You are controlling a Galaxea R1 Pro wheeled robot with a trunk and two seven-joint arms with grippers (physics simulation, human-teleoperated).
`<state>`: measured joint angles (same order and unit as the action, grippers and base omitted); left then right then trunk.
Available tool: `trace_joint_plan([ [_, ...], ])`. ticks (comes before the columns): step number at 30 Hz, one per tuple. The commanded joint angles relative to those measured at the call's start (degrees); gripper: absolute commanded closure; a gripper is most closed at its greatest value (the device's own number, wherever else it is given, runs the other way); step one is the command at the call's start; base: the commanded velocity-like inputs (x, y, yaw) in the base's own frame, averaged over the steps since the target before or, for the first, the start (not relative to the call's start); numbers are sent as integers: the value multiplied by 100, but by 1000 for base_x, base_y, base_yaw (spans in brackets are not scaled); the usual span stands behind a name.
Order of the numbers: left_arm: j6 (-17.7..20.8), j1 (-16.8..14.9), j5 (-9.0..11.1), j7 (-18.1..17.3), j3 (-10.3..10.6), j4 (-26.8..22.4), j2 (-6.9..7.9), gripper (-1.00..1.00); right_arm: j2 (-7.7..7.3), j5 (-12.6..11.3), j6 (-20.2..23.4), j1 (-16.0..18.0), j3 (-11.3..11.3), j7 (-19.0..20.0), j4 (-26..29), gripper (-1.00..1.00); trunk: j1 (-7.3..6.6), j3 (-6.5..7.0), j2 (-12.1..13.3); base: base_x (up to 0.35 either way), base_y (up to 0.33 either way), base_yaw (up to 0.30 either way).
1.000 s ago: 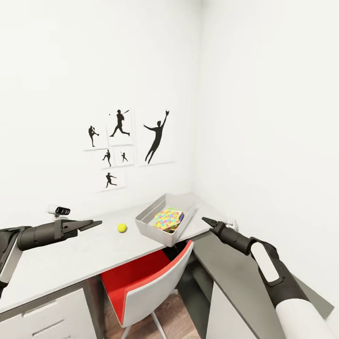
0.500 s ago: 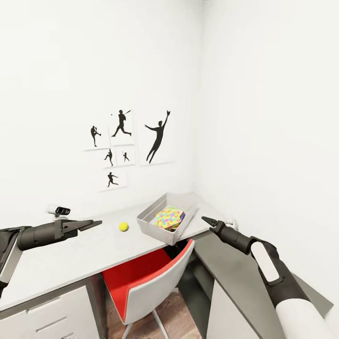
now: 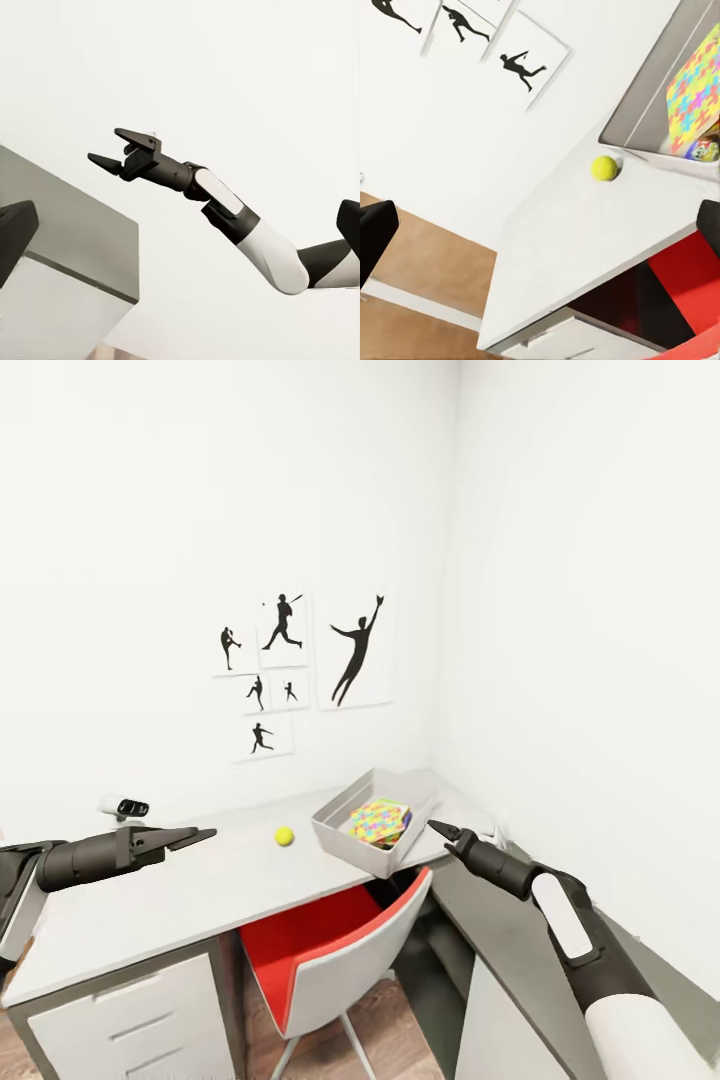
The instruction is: Put all the toys in the child's room - the three board games (two on the bed and one on the table), the two jigsaw puzzles on the table, and the tennis ball on the table - inside the toy box on the table in the child's room.
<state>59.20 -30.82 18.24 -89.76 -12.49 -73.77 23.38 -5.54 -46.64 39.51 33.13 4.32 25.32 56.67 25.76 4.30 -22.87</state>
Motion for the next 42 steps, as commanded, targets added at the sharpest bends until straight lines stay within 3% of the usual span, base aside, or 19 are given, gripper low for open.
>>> trace_joint_plan([
  [1, 61, -3, -4, -24, 4, 3, 0, -100, 4, -12, 39, 1, 8, 2, 2, -100, 2, -3, -4, 0, 105, 283],
  [17, 61, -3, -4, -24, 3, 3, 0, -100, 14, -4, 39, 1, -36, -14, 14, -100, 2, -12, -4, 0, 128, 290],
  [29, 59, -3, 2, -24, 1, 8, 9, -100, 16, 4, 31, -145, -246, -67, 578, -100, 2, -28, -4, 0, 279, 138],
  [39, 61, -3, 4, -24, 1, 9, 9, -100, 56, 23, 27, -149, -258, -334, 582, -100, 2, -28, -4, 25, 280, 1],
  [42, 58, -3, 4, -24, 1, 8, 9, -100, 84, 101, 39, -149, -261, -749, 584, -100, 2, -28, -4, 178, 241, 0],
])
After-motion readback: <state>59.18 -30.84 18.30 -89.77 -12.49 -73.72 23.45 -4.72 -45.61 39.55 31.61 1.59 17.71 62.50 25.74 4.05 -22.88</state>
